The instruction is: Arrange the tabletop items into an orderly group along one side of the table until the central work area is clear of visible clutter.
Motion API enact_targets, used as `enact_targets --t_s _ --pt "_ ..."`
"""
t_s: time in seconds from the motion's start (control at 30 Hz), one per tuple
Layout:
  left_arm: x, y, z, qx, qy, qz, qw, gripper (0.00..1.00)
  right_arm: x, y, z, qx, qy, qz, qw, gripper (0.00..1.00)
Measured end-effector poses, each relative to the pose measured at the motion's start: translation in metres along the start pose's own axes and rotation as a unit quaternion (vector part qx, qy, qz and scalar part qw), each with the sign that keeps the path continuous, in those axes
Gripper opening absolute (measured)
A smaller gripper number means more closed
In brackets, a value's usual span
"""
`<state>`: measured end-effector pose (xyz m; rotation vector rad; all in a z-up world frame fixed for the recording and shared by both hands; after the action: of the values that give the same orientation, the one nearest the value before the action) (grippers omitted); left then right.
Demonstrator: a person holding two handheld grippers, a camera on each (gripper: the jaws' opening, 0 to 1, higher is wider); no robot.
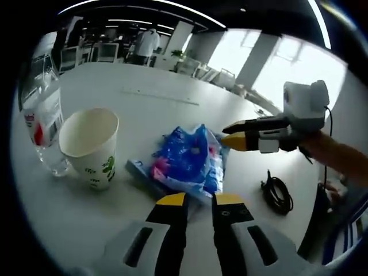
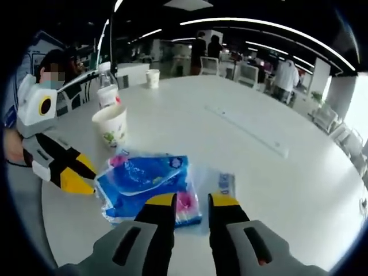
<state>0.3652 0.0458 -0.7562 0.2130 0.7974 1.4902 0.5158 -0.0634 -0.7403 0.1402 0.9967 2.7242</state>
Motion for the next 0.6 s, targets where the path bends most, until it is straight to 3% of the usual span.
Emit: enact_targets --t_s 0.27,0.47,0.6 --pt "0.003 -0.003 0.0 0.002 0.005 0.001 1.0 0.1 -0.002 -0.017 -0.003 0.014 0.004 0.003 0.9999 0.12" --pt "0.002 -0.005 0.0 0.003 0.008 0.0 1.0 0.09 -0.002 -0.018 -0.005 0.019 0.004 0.003 0.9998 0.01" --pt "0.003 -0.006 0.0 0.0 0.011 0.001 0.9999 0.06 -0.004 -0.015 -0.008 0.016 -0.008 0.002 0.9998 0.0"
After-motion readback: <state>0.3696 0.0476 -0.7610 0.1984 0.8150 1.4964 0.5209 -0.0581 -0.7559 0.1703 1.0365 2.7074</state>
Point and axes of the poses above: the point that each gripper's makers call its tool centre point, and the gripper's own axes: y roughly backward along the fingers, x roughly to its left, z roughly out of its top, the point moved 7 cm from there along y, roughly backward along the fingers, and after that the axes turned 7 degrees about z, right-handed, at the moved point
